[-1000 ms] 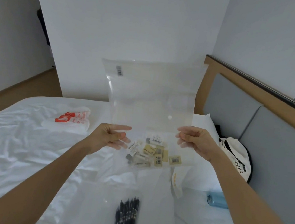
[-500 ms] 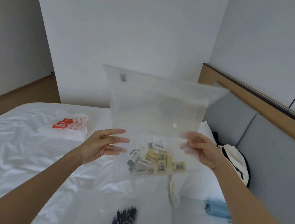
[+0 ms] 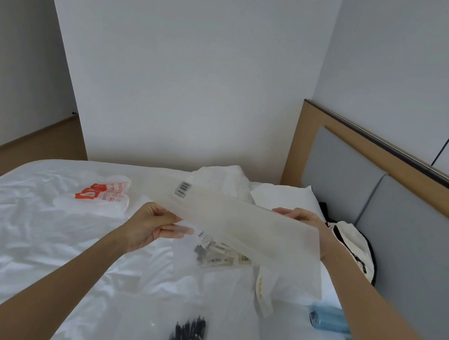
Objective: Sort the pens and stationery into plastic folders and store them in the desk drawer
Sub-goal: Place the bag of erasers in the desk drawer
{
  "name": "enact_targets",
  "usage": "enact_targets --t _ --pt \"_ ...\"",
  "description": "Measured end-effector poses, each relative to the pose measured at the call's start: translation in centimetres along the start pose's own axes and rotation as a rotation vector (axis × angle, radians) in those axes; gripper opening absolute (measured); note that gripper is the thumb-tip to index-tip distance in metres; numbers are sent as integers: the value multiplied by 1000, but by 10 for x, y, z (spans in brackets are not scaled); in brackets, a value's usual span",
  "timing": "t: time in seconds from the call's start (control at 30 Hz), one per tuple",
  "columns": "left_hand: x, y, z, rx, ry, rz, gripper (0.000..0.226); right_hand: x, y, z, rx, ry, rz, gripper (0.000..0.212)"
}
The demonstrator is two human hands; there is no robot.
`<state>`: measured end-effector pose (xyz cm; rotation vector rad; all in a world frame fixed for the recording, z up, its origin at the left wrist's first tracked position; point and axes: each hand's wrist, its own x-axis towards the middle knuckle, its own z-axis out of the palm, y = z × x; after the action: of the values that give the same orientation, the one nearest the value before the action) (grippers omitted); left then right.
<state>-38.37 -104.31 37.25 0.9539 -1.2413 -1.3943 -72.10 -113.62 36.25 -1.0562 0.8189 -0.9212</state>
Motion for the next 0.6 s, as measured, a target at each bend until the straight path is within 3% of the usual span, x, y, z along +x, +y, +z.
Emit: enact_targets --t 0.1,0.13,0.2,0.23,0.3,0.33,0.4,0.43,0.5,0.6 --pt "-2 4 2 -13 -9 11 59 6 2 -6 -25 -3 -50 61" --pt "-1 4 1 -8 -16 14 56 6 3 -7 -21 -7 -41 66" --pt "-1 4 1 4 -11 -2 33 9 4 -10 11 -19 1 82" --pt "-1 4 -1 -4 -3 -8 19 10 3 -10 20 -38 10 77" --pt "-3 4 -2 -24 13 -7 17 7 1 -6 17 -26 -1 27" --pt "-6 8 2 -35 19 0 23 5 1 -5 -6 -20 -13 14" --pt "-12 12 12 -20 107 -10 12 2 1 -2 -68 -12 -34 48" --pt "-14 13 15 -32 169 -32 27 -1 0 -1 -72 -26 -35 53" --pt "-23 16 17 -70 284 -52 45 -6 -1 1 -75 -28 -40 55" --pt "-28 21 22 -124 296 -56 43 -11 -4 3 -93 -19 -29 56"
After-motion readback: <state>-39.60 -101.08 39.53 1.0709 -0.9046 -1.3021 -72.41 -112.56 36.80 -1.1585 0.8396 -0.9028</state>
